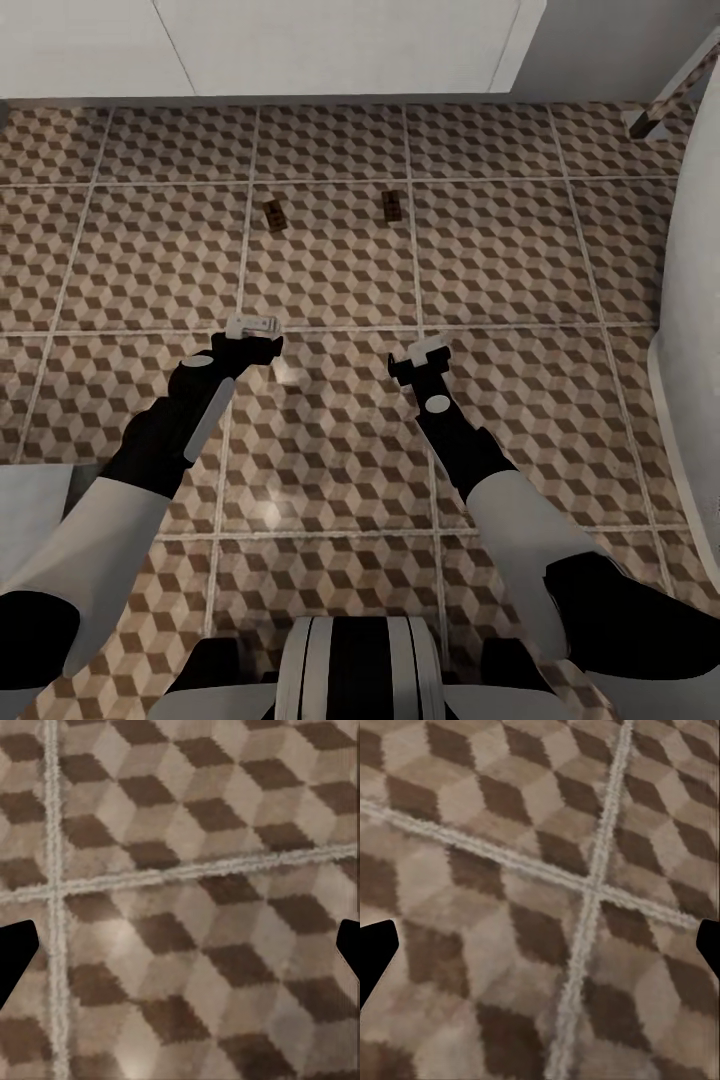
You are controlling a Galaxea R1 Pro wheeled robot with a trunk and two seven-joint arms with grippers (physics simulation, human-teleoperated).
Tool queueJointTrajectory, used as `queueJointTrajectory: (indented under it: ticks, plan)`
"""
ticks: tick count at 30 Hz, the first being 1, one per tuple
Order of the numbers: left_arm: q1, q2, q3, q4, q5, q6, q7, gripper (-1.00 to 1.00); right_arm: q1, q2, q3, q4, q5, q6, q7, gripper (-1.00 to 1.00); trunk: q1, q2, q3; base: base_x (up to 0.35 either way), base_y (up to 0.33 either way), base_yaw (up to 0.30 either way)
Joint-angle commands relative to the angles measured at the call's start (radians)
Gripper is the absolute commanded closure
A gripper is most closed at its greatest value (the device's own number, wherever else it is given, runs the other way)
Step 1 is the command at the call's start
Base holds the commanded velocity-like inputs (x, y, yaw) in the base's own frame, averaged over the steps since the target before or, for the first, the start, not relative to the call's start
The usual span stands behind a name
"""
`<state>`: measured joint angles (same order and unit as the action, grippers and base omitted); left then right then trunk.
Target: Take the four mousetraps from the cabinet in the bathroom and place them on the bathroom floor. Make sure all four end up on the same floor surface, and ensure that at least two of them are either under or directly next to the same bathroom sink.
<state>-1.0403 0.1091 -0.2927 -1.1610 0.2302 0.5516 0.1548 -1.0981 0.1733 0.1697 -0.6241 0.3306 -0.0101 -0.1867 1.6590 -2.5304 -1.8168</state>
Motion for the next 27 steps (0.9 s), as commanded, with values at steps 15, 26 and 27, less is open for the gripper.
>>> queueJointTrajectory:
  ticks: [15, 26, 27]
  plan:
    - [0.000, 0.003, -0.003, 0.001, 0.011, 0.008, 0.009, -1.00, -0.001, 0.000, 0.001, -0.003, 0.007, 0.001, -0.008, -1.00, -0.007, 0.003, 0.058, 0.000, 0.000, 0.000]
    - [0.000, 0.003, -0.003, 0.001, 0.011, 0.008, 0.009, -1.00, 0.000, 0.000, 0.001, -0.005, 0.007, 0.001, -0.008, -1.00, -0.012, 0.006, 0.100, 0.000, 0.000, 0.000]
    - [0.000, 0.003, -0.003, 0.002, 0.011, 0.008, 0.009, -1.00, -0.001, 0.000, 0.001, -0.005, 0.007, 0.001, -0.008, -1.00, -0.012, 0.006, 0.104, 0.000, 0.000, 0.000]
